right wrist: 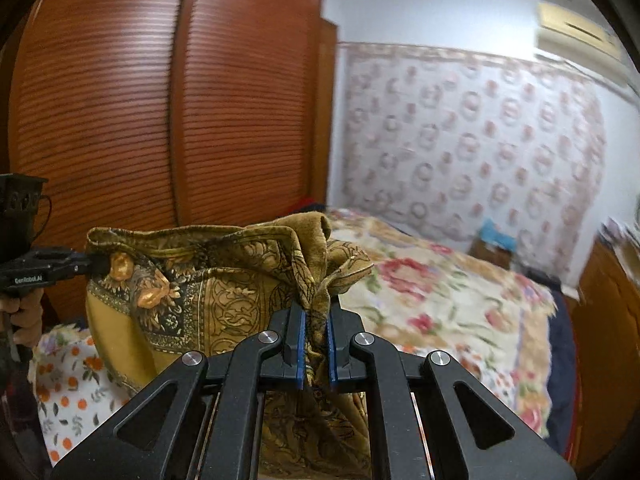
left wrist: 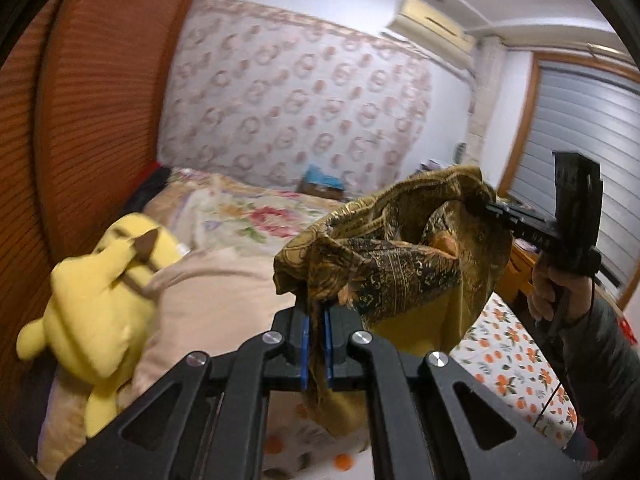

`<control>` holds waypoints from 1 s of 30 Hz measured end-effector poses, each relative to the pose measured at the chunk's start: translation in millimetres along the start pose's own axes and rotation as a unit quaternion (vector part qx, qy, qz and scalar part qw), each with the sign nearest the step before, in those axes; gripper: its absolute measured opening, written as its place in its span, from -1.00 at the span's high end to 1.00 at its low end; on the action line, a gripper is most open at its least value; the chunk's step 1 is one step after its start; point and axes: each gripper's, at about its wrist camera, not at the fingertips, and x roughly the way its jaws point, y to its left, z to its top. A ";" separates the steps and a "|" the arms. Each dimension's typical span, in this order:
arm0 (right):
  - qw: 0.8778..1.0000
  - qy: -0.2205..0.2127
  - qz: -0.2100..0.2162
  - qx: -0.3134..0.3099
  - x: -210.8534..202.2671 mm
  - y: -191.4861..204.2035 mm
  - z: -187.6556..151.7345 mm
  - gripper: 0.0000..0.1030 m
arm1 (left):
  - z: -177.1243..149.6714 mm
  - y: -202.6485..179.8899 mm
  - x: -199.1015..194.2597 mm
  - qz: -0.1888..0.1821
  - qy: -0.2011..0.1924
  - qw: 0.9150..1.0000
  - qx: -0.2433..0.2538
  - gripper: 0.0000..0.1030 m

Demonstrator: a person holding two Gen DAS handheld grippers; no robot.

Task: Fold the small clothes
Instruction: 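Lift the folded shirt with both tools and carry it toward the yellow plush toy, then lower the folded shirt beside the yellow plush toy and open both tools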

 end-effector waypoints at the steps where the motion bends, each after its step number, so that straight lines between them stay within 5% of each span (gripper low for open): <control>1: 1.000 0.003 0.006 -0.007 9.5 6.1 4.5 0.90 | -3.8 5.9 0.4 0.006 0.001 1.000 -0.007 0.95; 12: 0.993 0.067 0.058 -0.084 173.4 85.5 53.5 0.90 | -58.8 77.0 3.8 0.069 0.036 0.995 -0.058 0.95; 19: 0.986 0.126 0.062 -0.092 260.4 111.9 46.3 0.82 | -71.9 86.5 7.8 0.084 0.059 0.993 -0.062 0.94; 24: 0.988 0.132 0.059 -0.055 276.6 108.5 49.6 0.54 | -76.7 87.5 5.7 0.089 0.058 0.992 -0.063 0.94; 26: 0.991 0.117 0.047 -0.051 269.1 104.0 53.0 0.19 | -78.6 89.1 5.9 0.093 0.059 0.992 -0.066 0.94; 30: 0.992 0.110 0.042 -0.048 253.5 99.9 48.2 0.10 | -80.1 90.8 7.6 0.098 0.061 0.991 -0.065 0.94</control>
